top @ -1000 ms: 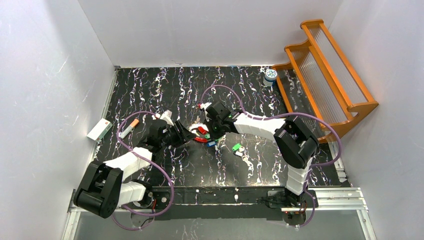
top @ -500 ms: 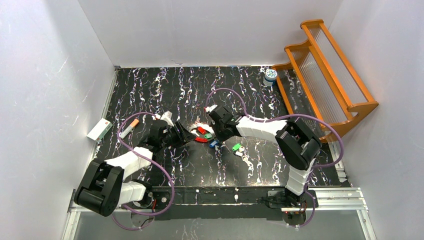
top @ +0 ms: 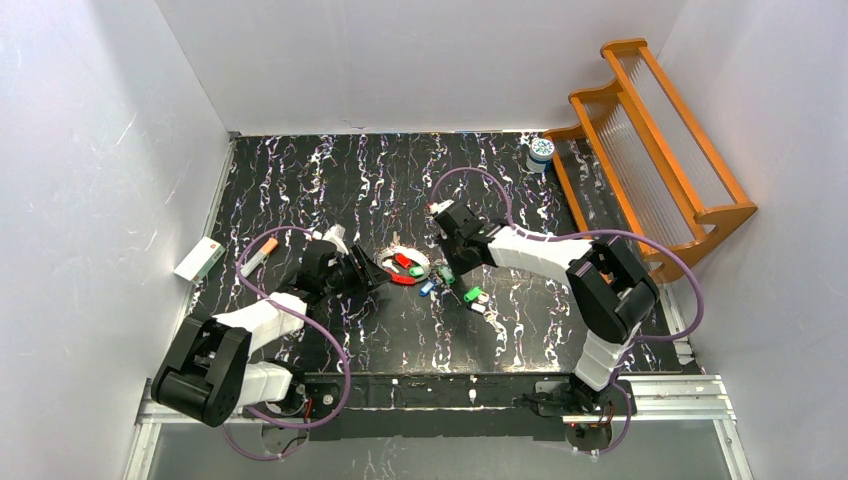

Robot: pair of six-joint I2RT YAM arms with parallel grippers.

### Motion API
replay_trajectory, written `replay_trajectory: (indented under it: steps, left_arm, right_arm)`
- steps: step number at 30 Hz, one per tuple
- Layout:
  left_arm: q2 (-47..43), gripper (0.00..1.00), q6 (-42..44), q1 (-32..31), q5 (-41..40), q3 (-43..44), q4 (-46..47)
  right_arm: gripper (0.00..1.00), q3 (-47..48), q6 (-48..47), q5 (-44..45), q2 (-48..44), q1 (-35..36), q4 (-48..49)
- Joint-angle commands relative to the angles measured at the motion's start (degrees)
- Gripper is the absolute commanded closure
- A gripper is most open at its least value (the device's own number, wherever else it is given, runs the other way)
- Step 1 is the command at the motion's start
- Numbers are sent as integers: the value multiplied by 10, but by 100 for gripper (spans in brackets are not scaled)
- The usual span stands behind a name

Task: Put the keys on the keyring
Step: Adjust the keyring at the center of the board.

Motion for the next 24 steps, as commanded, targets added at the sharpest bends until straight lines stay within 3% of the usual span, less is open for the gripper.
replay_trajectory:
  steps: [1,5,13,16,24]
  left_arm:
    - [-6,54,-2,-1,5,4,-4]
    - [-9,54,-3,-1,9,3,-5]
    - [-31,53,-4,-1,6,-3,-9]
    - [-35,53,-8,-1,8,-3,-8]
    - [-23,51,-15,-1,11,13,4]
  right_arm:
    - [62,7,15,-81,-29,-18,34]
    - [48,12,18,-117,-17,-34,63]
    - [47,27,1,-170,26,-51,67]
    - [50,12,-3,-198,28,-52,71]
    - [77,-45,-9,-244,14,-50,77]
